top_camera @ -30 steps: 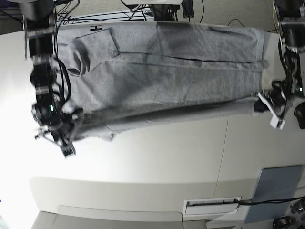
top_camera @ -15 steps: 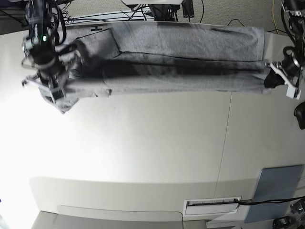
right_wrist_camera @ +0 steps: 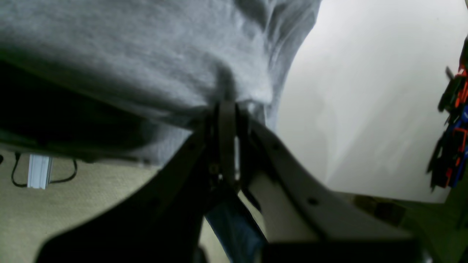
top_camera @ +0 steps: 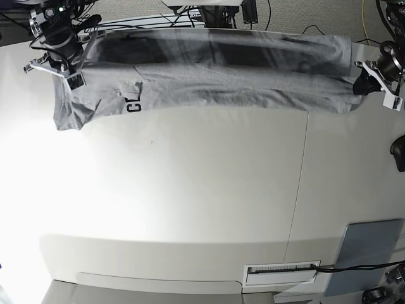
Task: Fold the T-shirt properly
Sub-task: 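Lift and fold that side edge over onto the first fold, then lower the folded edge and smooth the long strip with both grippers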
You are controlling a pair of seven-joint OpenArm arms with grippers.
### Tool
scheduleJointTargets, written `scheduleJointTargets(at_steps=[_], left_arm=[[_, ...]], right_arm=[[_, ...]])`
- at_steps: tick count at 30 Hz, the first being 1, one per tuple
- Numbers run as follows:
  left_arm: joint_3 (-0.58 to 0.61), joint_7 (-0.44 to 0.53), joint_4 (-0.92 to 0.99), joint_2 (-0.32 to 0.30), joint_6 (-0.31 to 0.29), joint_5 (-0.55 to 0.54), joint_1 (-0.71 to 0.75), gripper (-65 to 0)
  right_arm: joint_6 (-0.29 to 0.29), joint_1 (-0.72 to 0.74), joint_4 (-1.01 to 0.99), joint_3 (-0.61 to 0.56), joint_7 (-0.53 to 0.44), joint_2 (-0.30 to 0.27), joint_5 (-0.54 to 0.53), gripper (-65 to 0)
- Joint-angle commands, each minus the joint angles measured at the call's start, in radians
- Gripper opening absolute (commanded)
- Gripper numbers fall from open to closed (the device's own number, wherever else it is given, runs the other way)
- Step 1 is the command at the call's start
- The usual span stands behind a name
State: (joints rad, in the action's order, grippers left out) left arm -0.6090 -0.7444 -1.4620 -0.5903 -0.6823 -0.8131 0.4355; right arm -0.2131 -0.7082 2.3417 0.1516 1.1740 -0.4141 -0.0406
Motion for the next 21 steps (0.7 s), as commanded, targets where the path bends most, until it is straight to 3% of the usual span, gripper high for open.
scheduleJointTargets(at_steps=[1,13,16,18,21], left_arm=[[-0.013,0.019,-0.012,-0.021,0.004,-0.006,-0.001,-65.0],[-0.013,0.018,-0.012,-0.014,0.003,-0.002,-0.001,-65.0],[-0.013,0.006,-0.012,-0.014,0.003,-0.002,-0.001,-65.0],[-0.013,-0.001,-0.012,-0.014,0.003,-0.002,0.0,-55.9],[-0.013,0.0,-0.012,-0.014,0.003,-0.003,-0.001,-42.6]], right_arm=[[0.009,-0.008,0.015,0.013,0.001,-0.013,0.035,-65.0],[0.011,-0.01,0.015,0.013,-0.003,-0.012,0.042,-65.0],[-0.027,-0.012,0.015,0.013,-0.004,-0.012,0.041,-65.0],[-0.09,-0.019,0.015,0.013,-0.005,-0.012,0.037,-65.0],[-0.138,-0.043,0.015,0.013,-0.008,-0.013,0.006,-65.0]])
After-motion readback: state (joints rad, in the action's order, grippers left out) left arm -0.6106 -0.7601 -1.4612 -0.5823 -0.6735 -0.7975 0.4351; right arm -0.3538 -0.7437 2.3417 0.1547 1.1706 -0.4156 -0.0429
